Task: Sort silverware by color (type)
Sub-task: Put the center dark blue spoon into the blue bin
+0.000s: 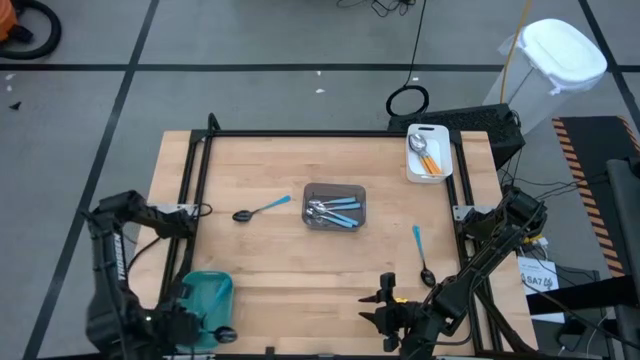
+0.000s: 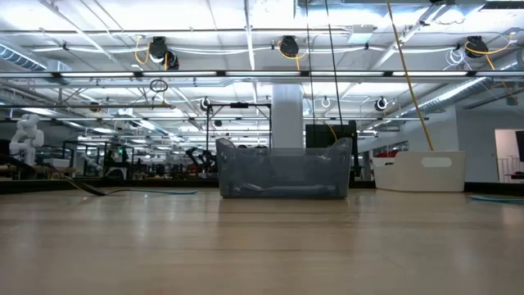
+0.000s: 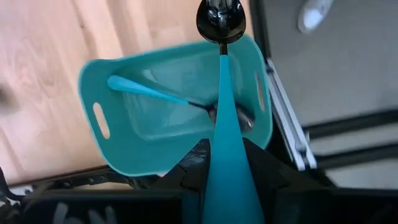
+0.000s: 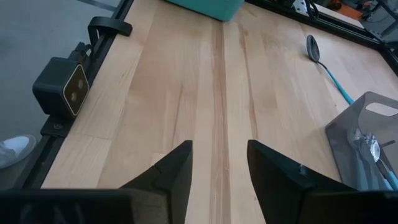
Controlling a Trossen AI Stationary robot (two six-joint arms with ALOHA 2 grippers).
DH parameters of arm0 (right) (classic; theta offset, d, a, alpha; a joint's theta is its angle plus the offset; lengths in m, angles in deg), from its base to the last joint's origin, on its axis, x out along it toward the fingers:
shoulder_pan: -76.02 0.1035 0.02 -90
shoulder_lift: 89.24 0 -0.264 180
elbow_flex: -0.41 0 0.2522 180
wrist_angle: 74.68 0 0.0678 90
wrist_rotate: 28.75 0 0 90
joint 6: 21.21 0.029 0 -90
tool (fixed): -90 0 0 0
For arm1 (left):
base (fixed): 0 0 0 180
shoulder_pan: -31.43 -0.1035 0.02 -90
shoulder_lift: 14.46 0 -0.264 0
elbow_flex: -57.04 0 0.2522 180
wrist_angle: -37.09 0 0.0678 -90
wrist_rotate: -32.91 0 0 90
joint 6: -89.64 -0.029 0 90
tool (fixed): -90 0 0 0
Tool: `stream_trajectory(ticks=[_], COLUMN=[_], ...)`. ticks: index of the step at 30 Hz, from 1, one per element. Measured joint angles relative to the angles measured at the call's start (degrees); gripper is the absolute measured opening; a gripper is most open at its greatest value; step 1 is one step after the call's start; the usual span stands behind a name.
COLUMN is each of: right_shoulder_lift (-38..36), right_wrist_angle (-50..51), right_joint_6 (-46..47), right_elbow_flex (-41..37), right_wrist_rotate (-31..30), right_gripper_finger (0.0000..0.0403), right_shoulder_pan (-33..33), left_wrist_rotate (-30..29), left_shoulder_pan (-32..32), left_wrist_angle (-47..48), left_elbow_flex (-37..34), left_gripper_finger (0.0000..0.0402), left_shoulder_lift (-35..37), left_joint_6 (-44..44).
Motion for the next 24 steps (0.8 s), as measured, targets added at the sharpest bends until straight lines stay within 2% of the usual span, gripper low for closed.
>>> stream_trajectory(ticks=[9, 15, 20, 22, 24], right_shoulder_lift=[0.0, 0.0, 0.0, 0.0, 0.0], right_wrist_angle=[0.5, 0.6, 1.0, 1.0, 1.0], right_joint_6=[0.0, 0.0, -0.3, -1.0, -1.1], right_elbow_flex=[0.0, 0.0, 0.0, 0.0, 0.0], right_wrist_rotate=[0.0, 0.0, 0.0, -0.1, -0.1], right_gripper_finger=[0.0146, 0.0146, 0.0146, 0.0146, 0.0146], right_shoulder_pan=[0.0, -0.1, -0.2, -0.2, -0.2], left_wrist_rotate=[0.0, -1.4, -2.0, -0.4, 4.7], left_shoulder_pan=[0.1, -4.5, -8.4, -9.5, -10.2], left_wrist_angle=[0.0, 0.0, -0.1, 0.0, 0.1], left_elbow_flex=[-2.0, -4.2, -5.2, -7.8, -12.0], left_gripper_finger=[0.0065, 0.0065, 0.0065, 0.0065, 0.0065], left_shoulder_lift=[0.1, 0.7, 5.8, 8.9, 12.0], left_joint_6=[-5.6, -15.6, -22.3, -23.2, -24.5])
